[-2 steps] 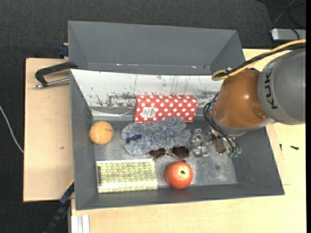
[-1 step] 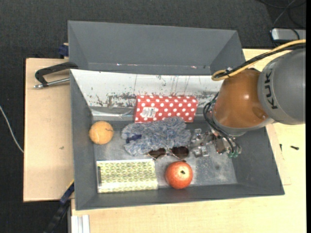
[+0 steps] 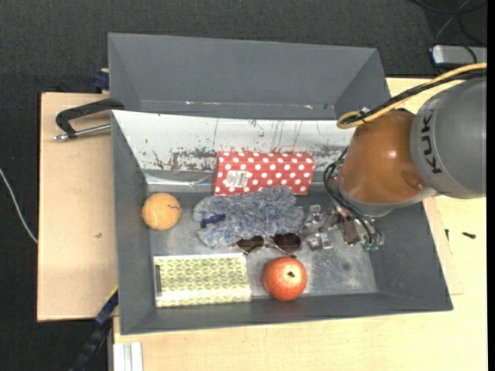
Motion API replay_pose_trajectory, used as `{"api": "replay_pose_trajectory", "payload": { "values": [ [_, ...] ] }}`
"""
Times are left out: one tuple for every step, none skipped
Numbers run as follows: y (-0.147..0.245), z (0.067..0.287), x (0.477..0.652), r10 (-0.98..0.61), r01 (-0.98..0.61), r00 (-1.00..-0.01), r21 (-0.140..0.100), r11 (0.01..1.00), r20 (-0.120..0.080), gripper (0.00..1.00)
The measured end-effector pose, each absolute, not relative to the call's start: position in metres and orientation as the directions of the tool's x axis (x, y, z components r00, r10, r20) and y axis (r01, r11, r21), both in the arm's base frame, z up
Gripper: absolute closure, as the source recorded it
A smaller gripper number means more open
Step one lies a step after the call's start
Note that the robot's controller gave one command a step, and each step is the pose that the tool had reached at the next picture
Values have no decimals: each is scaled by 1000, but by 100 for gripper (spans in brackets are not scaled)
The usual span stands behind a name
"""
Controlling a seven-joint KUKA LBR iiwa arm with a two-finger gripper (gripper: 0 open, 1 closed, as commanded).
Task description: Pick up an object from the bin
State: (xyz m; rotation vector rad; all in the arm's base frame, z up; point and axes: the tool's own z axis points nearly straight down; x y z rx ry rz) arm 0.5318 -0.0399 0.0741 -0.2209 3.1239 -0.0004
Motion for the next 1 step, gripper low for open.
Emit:
{"api": "replay_pose_trajectory", "payload": {
  "values": [
    [-40,74,532,-141,-141,-990,-1,990,-10,100]
  ]
}}
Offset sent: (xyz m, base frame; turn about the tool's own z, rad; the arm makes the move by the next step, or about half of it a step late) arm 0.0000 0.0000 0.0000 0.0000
